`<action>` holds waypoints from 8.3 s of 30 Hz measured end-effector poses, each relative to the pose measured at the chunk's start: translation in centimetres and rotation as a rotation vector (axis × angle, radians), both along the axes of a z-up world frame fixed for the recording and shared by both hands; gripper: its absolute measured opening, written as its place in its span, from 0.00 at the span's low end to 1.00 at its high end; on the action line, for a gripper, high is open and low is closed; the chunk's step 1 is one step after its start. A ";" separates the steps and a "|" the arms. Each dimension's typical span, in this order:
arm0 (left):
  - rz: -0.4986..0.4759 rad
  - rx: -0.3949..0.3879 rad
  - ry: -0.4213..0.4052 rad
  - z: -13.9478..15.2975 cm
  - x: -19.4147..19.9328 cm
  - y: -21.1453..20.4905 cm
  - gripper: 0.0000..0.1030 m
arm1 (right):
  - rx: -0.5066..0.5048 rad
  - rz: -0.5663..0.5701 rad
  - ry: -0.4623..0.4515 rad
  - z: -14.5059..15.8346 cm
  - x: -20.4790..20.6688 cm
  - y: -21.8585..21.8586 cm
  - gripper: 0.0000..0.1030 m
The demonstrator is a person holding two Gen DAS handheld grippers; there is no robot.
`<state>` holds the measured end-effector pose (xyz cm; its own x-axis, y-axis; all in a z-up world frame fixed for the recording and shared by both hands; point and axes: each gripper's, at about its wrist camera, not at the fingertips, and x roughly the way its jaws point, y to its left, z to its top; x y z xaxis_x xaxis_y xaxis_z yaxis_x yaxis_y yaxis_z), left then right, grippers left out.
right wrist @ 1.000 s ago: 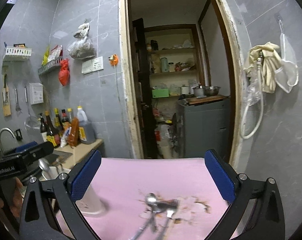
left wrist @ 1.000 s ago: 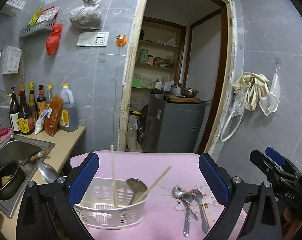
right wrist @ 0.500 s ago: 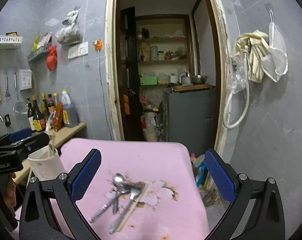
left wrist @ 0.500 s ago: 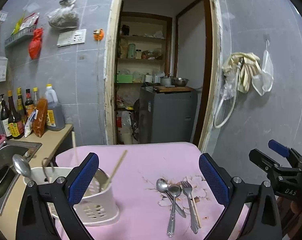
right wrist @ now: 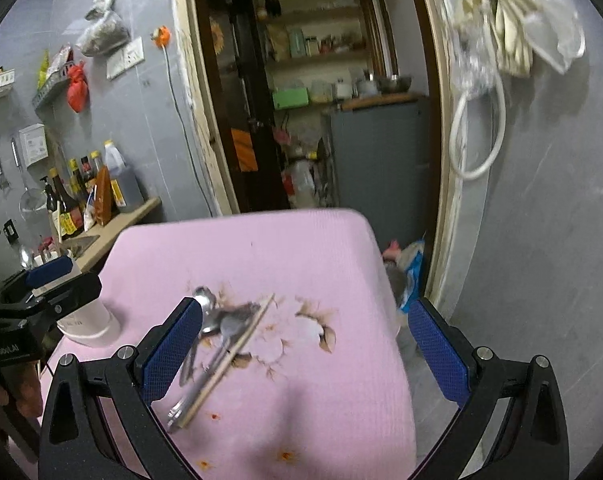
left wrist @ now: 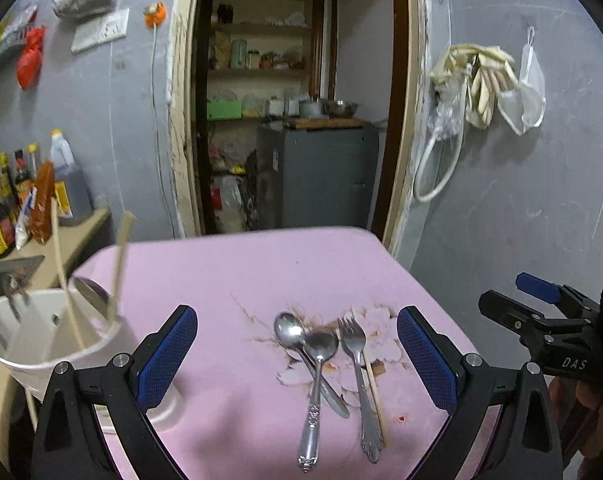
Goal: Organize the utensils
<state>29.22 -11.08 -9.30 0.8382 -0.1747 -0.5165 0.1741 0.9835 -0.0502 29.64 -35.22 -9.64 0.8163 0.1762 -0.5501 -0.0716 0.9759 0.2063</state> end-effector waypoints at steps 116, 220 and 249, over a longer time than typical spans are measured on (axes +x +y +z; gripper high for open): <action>-0.171 -0.287 0.697 -11.0 10.1 0.4 0.18 | -0.102 0.395 0.610 -9.4 11.7 10.3 0.07; 0.170 -0.227 -0.219 1.3 0.8 27.0 0.03 | 0.121 0.158 -0.603 8.4 1.9 30.4 0.04; 0.170 -0.201 -0.130 5.2 -1.7 25.0 0.54 | 0.123 0.131 -0.399 10.4 0.2 24.7 0.55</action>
<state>27.54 13.91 -4.09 0.9212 -0.1143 -0.3719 0.0255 0.9716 -0.2354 29.87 -10.50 0.72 0.9272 0.3367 -0.1640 -0.2908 0.9231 0.2515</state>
